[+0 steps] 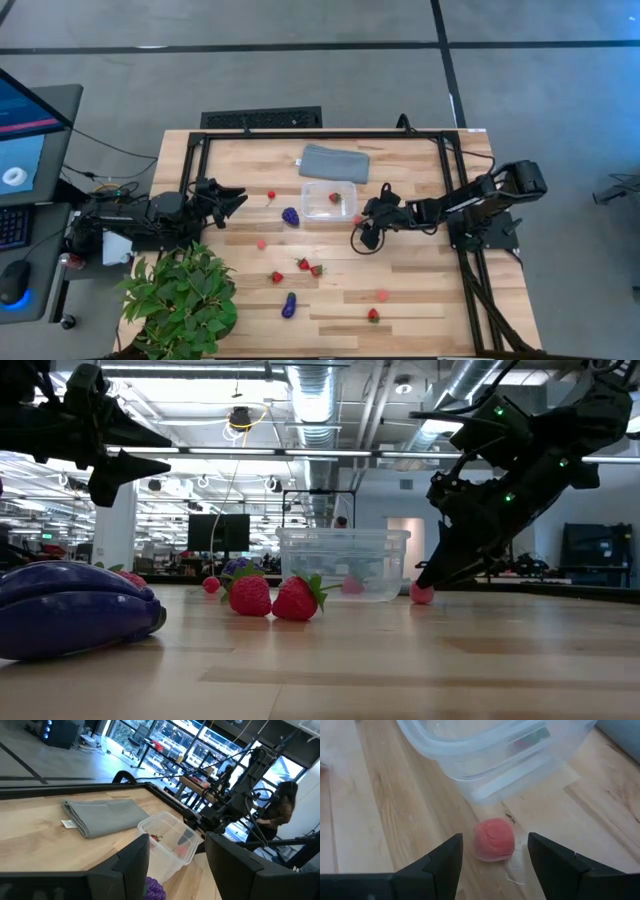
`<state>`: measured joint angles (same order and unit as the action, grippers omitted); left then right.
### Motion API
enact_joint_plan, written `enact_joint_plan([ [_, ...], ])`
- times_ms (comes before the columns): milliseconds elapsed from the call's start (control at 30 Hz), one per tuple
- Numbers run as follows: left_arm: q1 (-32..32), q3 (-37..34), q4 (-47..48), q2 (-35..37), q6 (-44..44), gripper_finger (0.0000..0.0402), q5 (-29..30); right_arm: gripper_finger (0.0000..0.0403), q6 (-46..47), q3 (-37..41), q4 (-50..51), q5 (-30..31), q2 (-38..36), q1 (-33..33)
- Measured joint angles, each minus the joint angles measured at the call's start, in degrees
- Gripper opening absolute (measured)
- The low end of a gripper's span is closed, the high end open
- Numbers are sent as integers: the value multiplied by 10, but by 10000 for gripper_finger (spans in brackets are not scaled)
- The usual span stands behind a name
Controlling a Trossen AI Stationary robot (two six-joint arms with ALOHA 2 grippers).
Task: Pick and placing Produce into tupperware
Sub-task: Put the pink peach into the transparent bin
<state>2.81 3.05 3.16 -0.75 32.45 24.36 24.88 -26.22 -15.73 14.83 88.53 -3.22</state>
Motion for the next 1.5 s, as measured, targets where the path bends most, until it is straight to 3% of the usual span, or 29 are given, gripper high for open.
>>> enact_joint_plan([
  [1500,0,0,0,0,-4,183,5,249,-10,0,-1,-30,0,19],
])
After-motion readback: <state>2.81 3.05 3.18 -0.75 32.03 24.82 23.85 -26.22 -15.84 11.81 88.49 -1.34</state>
